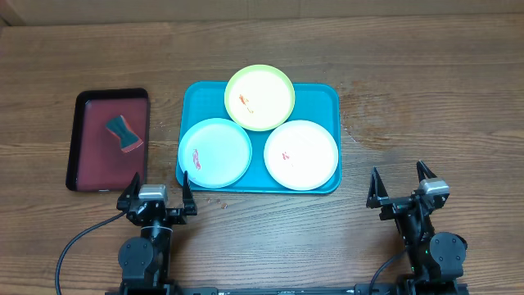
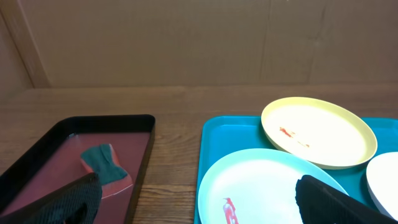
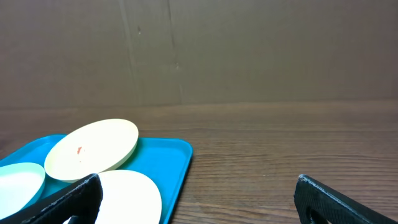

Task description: Clean dirty plates on tray and stack at the side

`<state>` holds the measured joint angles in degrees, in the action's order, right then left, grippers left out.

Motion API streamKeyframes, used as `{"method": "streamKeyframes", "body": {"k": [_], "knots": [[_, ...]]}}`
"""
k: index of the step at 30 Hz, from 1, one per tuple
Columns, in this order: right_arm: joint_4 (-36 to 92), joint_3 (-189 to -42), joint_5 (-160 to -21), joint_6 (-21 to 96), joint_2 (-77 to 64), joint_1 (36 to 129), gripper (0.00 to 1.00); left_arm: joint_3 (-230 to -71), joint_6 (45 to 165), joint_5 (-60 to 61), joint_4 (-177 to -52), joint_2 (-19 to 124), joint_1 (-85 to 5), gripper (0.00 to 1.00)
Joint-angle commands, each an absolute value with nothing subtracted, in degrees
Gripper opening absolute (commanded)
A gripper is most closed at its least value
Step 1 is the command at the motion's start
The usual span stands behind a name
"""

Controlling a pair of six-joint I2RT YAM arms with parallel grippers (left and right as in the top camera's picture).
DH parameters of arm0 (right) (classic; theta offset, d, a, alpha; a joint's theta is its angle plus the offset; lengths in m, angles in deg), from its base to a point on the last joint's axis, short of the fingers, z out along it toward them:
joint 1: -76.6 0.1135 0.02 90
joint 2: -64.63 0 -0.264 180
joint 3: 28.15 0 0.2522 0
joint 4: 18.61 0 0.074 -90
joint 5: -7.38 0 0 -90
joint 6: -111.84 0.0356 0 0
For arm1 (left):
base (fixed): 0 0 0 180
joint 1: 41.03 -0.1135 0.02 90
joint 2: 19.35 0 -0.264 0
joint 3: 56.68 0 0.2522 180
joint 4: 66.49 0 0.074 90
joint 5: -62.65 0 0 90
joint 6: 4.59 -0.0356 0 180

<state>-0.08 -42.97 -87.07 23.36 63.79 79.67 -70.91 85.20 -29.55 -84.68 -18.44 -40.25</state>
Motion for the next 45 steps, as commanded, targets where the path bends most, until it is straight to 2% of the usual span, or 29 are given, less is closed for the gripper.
{"method": "streamKeyframes", "body": {"k": [1,32,37,43,45], "knots": [[-0.3,-42.4,-86.7,23.8,64.5,79.4,1.0,-70.7,84.2,-29.2,-84.6,-19.1,-39.9,1.0],[-0.3,-42.4,-86.7,23.8,64.5,79.4,1.0,-70.7,82.8,-31.3,-83.2,-19.1,-39.9,1.0],[-0.3,-42.4,-86.7,23.8,64.5,79.4,1.0,-70.7,88.4,-18.1,-71.5,-19.1,-39.9,1.0],[-0.3,-42.4,-86.7,23.8,64.5,79.4,1.0,-70.8,88.4,-15.9,-43.7,-19.1,-39.9,1.0],[-0.3,-42.4,-86.7,23.8,64.5,79.4,1.0,-71.8,88.5,-13.2,-39.8,-19.1,-39.9,1.0]]}}
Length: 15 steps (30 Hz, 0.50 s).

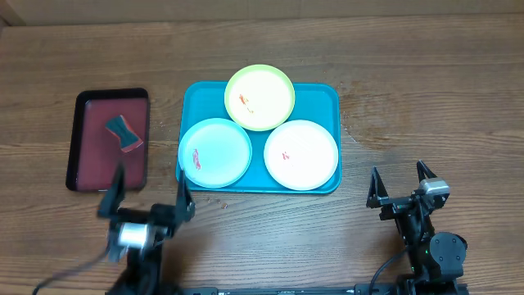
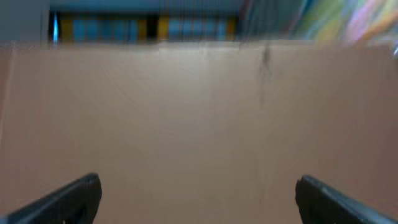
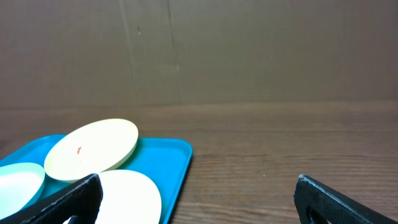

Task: Clean dirty plates on tray and stack at the side
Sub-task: 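Move the left gripper over the green sponge in the black tray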

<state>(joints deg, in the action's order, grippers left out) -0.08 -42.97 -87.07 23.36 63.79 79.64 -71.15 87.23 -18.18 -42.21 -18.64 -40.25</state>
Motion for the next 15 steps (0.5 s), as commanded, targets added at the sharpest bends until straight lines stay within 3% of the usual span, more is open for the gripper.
{"method": "streamKeyframes", "body": {"k": [1,9,15], "knots": [[-0.3,-42.4,-86.7,23.8,64.5,79.4,1.0,-72.7,88.5,-12.3,-40.2,-19.1,-39.9,1.0],[-0.3,-42.4,-86.7,23.8,64.5,79.4,1.0,-93.3,85.4,-14.4,-60.1,-7.7,-39.9,1.0],[-0.3,-42.4,-86.7,23.8,64.5,79.4,1.0,-115.5,85.7,-18.0,-88.7,13.9,-39.9,1.0]]}}
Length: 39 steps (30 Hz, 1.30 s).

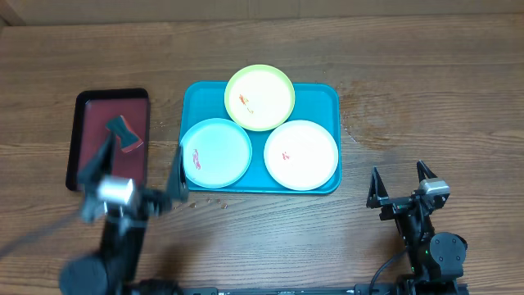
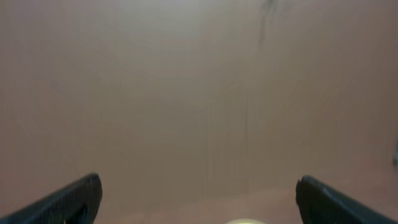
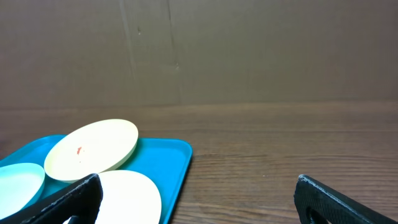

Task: Clean dirty plates on tray and stack at the side
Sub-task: 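Move the left gripper over the green sponge in the black tray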

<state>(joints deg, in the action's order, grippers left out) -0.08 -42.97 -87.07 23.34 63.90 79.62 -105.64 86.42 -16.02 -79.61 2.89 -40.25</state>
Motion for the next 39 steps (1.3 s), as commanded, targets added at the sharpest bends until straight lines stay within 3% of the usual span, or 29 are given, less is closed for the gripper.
{"method": "streamKeyframes", "body": {"k": [1,7,11,16,21,25,31,39], "knots": [[-0.3,-42.4,-86.7,23.8,64.5,79.4,1.0,-118.5,85.7,-16.4,-92.4,17.1,-39.9,1.0],[-0.3,-42.4,-86.7,23.8,64.5,79.4,1.0,-127.1,85.2,-11.4,-104.7,30.1,-39.9,1.0],[-0.3,-42.4,-86.7,23.8,64.5,79.4,1.0,-134.6,98.4,-28.5,-114.6,38.6,-40.3,1.0],[-0.3,-42.4,-86.7,23.8,64.5,79.4,1.0,-148.4,99.1,-30.9,-126.4,52.3,-42.5,1.0],[-0.3,-42.4,-86.7,23.8,64.5,79.4,1.0,-151.6,93.9,-32.9,-124.3,61.0,-43.9,1.0],[-0.3,-42.4,-86.7,23.8,64.5,79.4,1.0,-152.1,104.6,-41.2,-123.0,66.0,-48.8,1.0],[-0.3,-42.4,-86.7,23.8,64.5,79.4,1.0,-152.0,115.8,-36.7,-120.2,73.5,-58.6,1.0],[-0.3,-42.4,-86.7,23.8,64.5,79.4,1.0,-152.0,116.0,-28.2,-123.6,84.2,-62.0,1.0]]}}
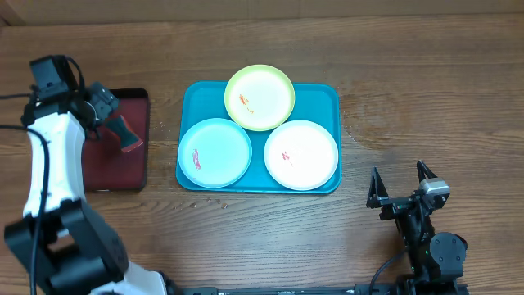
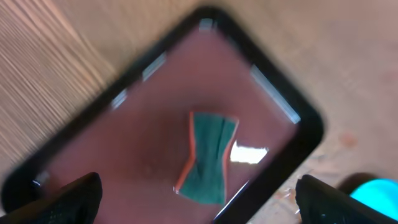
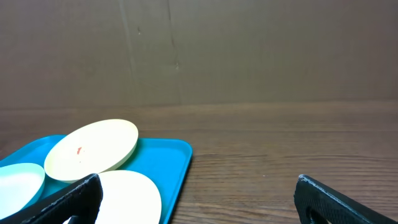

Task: Clean dirty plates on tray and stack at the side
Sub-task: 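Move the left gripper over the green sponge in the black tray, then lower the left gripper and grasp the green-orange sponge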

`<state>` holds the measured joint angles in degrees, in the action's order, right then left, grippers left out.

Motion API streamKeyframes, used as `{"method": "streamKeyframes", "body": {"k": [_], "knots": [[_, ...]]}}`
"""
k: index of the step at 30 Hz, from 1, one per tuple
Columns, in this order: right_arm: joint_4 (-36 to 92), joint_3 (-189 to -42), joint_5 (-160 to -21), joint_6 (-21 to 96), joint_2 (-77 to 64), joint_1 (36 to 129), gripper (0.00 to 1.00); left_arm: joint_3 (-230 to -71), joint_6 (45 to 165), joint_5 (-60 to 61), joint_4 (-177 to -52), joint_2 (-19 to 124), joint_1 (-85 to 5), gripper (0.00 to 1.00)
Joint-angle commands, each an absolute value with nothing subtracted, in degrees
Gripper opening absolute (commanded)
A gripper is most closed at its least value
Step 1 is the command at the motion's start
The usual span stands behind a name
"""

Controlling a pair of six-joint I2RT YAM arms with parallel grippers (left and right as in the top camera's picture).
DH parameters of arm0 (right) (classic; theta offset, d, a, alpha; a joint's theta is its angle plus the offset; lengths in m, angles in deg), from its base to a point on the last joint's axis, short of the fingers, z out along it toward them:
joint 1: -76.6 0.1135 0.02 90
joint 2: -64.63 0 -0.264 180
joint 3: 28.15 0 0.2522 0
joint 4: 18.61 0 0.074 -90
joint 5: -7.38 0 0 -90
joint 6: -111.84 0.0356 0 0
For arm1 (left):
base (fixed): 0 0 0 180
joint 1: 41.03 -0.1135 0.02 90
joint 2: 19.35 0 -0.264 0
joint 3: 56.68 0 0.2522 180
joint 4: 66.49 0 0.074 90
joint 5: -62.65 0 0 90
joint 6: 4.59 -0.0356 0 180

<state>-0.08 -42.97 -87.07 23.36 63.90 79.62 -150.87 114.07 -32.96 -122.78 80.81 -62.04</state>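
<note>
A blue tray [image 1: 325, 97] holds three plates with red stains: a yellow-green one [image 1: 259, 97] at the back, a light blue one [image 1: 215, 153] front left, a white one [image 1: 301, 155] front right. A green and orange sponge [image 1: 124, 136] lies in a black tray [image 1: 123, 168] to the left. My left gripper [image 1: 106, 115] hangs open above that sponge [image 2: 208, 158], which shows between its fingertips [image 2: 68, 199]. My right gripper [image 1: 401, 187] rests open at the front right, away from the plates.
The black tray's rim [image 2: 273, 93] runs close to the blue tray's corner [image 2: 373, 190]. In the right wrist view the blue tray [image 3: 171, 155] and white plate [image 3: 127, 196] lie to the left, with bare wooden table [image 3: 280, 168] ahead.
My left arm has moved from above the front edge of the black tray to over its back part. Its camera now looks down on the sponge instead of at the wall. The right arm is unchanged.
Both grippers rested open at the table's front edge. Then the left gripper was raised and tipped up, seeing only the wall. Later it was higher and nearer the black tray, and now it hangs open over the sponge. Plates and right arm stayed put.
</note>
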Motion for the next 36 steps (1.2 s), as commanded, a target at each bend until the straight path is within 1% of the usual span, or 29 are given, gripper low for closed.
{"method": "streamKeyframes", "body": {"k": [1,2,3,4,5,7,8,13,18,25,28,31,34,36], "knots": [[-0.3,-42.4,-86.7,23.8,64.5,79.4,1.0,-152.0,115.6,-27.3,-123.9,85.2,-62.0,1.0],[-0.3,-42.4,-86.7,23.8,64.5,79.4,1.0,-152.0,114.6,-26.6,-124.1,86.4,-62.0,1.0],[-0.3,-42.4,-86.7,23.8,64.5,79.4,1.0,-152.0,113.6,-25.9,-124.4,87.4,-62.0,0.98],[-0.3,-42.4,-86.7,23.8,64.5,79.4,1.0,-152.0,113.2,-25.8,-124.7,88.4,-62.0,0.92],[-0.3,-42.4,-86.7,23.8,64.5,79.4,1.0,-152.0,113.2,-25.8,-124.9,89.1,-62.0,0.91],[-0.3,-42.4,-86.7,23.8,64.5,79.4,1.0,-152.0,111.7,-25.9,-124.8,90.9,-62.0,0.83],[-0.3,-42.4,-86.7,23.8,64.5,79.4,1.0,-152.0,111.1,-25.9,-124.8,91.7,-62.0,0.82],[-0.3,-42.4,-86.7,23.8,64.5,79.4,1.0,-152.0,109.7,-25.5,-124.5,94.5,-62.1,0.83],[-0.3,-42.4,-86.7,23.8,64.5,79.4,1.0,-152.0,107.5,-22.2,-123.9,96.4,-62.0,0.84],[-0.3,-42.4,-86.7,23.8,64.5,79.4,1.0,-152.0,107.2,-23.5,-122.7,97.4,-62.0,0.85],[-0.3,-42.4,-86.7,23.8,64.5,79.4,1.0,-151.9,107.2,-23.5,-122.3,97.6,-62.0,0.8],[-0.3,-42.4,-86.7,23.8,64.5,79.4,1.0,-151.8,107.2,-23.5,-121.7,97.6,-62.0,0.8],[-0.3,-42.4,-86.7,23.8,64.5,79.4,1.0,-151.7,107.2,-23.4,-122.0,97.6,-62.0,0.7],[-0.3,-42.4,-86.7,23.8,64.5,79.4,1.0,-151.0,107.2,-23.5,-121.9,97.6,-62.0,0.71]]}}
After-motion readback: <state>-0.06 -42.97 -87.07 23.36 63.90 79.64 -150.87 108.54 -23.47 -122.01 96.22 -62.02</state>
